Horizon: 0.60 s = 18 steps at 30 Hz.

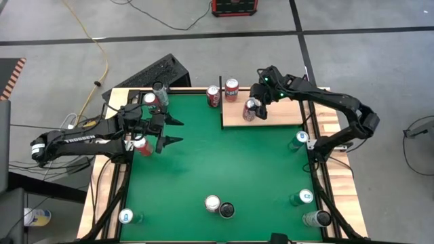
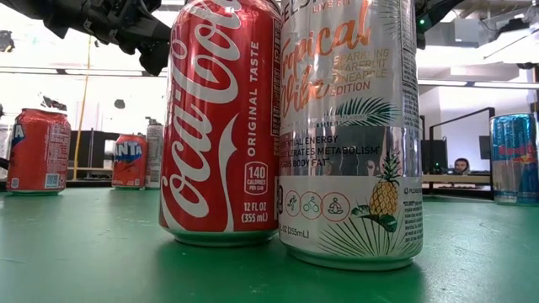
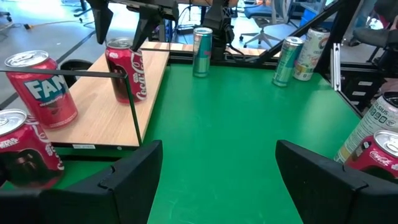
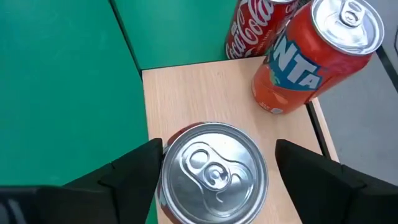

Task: Place canned beverage on shelf
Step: Put the center red white soda can on the shelf

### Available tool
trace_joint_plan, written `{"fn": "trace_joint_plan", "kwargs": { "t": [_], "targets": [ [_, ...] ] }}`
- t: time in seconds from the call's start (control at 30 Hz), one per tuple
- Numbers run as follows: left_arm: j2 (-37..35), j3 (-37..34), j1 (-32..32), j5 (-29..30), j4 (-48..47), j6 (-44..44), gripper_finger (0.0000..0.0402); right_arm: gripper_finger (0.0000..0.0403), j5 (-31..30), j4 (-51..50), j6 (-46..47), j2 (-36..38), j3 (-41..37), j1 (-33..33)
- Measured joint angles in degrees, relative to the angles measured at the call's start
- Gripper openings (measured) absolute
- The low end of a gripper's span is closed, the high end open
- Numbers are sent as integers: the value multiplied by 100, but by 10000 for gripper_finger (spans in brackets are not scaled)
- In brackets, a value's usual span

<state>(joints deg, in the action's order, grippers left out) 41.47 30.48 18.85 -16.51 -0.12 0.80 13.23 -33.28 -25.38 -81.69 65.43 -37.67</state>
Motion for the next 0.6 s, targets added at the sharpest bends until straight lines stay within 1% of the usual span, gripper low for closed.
{"fn": "trace_joint_plan", "kwargs": {
  "t": [0.1, 0.23, 0.33, 0.5, 0.6],
  "targets": [
    [0, 0, 0, 0, 0, -4, 297, 338, -7, -18, 0, 59, 59, 0],
    [0, 0, 0, -2, 0, -15, 297, 335, -10, -24, 4, 284, 338, 48],
    [0, 0, 0, -2, -10, -20, 297, 334, -6, -29, 317, 530, 506, 168],
    [0, 0, 0, -4, -95, 6, 297, 330, -1, -551, 827, 956, 329, 720],
    [0, 0, 0, -4, -101, 188, 297, 318, -5, -492, 1219, 1231, -19, 1222]
  ]
}}
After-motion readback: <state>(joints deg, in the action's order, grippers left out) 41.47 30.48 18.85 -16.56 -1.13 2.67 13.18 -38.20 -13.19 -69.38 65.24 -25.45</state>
